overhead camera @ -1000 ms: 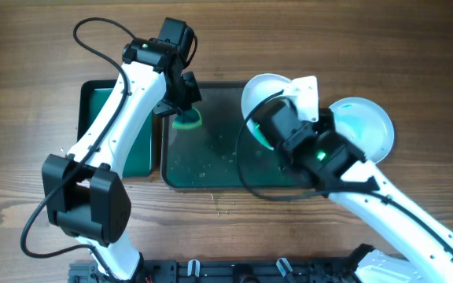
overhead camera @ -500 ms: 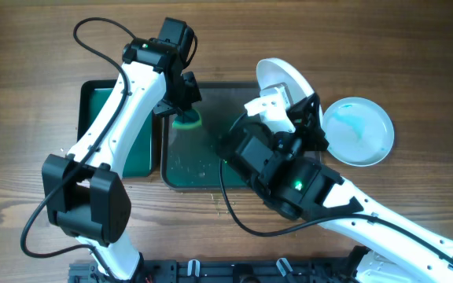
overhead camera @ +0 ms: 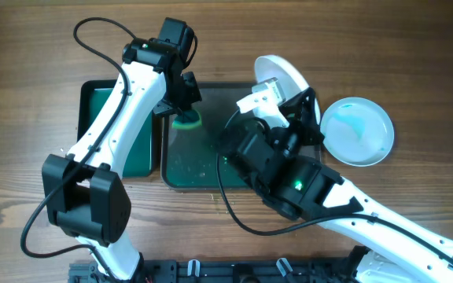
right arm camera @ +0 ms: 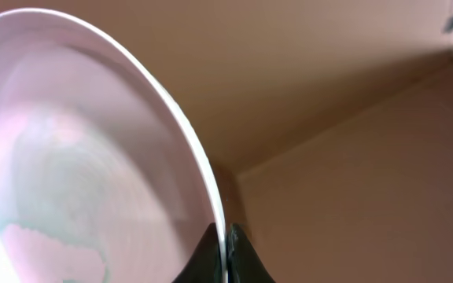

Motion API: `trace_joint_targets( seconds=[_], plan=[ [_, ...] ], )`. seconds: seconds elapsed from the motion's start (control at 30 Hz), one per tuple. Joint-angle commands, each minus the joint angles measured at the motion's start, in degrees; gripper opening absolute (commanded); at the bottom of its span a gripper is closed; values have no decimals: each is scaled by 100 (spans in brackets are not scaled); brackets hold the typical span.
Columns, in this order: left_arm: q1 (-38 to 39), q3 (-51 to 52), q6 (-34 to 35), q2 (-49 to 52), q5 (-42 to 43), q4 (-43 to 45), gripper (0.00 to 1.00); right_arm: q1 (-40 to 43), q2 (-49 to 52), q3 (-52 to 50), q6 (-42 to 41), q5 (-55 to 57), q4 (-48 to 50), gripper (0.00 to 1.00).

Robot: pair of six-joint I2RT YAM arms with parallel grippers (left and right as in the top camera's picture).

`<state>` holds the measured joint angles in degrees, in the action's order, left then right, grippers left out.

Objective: Clean dirty plates on tray and stack at the side
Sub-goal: 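Lift the third plate with the right gripper and stack it right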

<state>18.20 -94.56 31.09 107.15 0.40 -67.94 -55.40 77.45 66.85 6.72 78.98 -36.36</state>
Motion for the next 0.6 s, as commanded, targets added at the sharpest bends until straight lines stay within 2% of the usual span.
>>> trace_joint_targets(
  seconds=[0.0, 0.1, 0.17, 0.23, 0.3, 0.43, 0.5, 0.57],
  plan=[
    [-4, -4, -85, -11, 66, -2, 4, 144, -79, 17, -1471, -1344, -557, 4],
    [-4, -4, -85, -11, 66, -2, 4, 616, -74, 15, -2922, -2785, -1373, 4],
    [-4, -4, -87, -11, 66, -2, 4, 1176, -74, 13, -3353, -4181, -1790, 4],
    [-4, -4, -85, -11, 66, -2, 4, 1860, -74, 11, -3327, -5560, -1875, 4],
    [-4, -4, -85, -11, 66, 0, 4, 2527, -74, 0, -3158, -6459, -1840, 4],
    [-4, -4, -85, -11, 66, 0, 4, 4430, -74, -28, -2625, -8367, -1659, 4],
    [-4, -4, -85, -11, 66, 11, 4, 5296, -74, -92, -2581, -8856, -1631, 5],
    [-4, -4, -85, -11, 66, 26, 4, 6024, -72, -280, -2643, -8896, -1556, 4]
  ],
)
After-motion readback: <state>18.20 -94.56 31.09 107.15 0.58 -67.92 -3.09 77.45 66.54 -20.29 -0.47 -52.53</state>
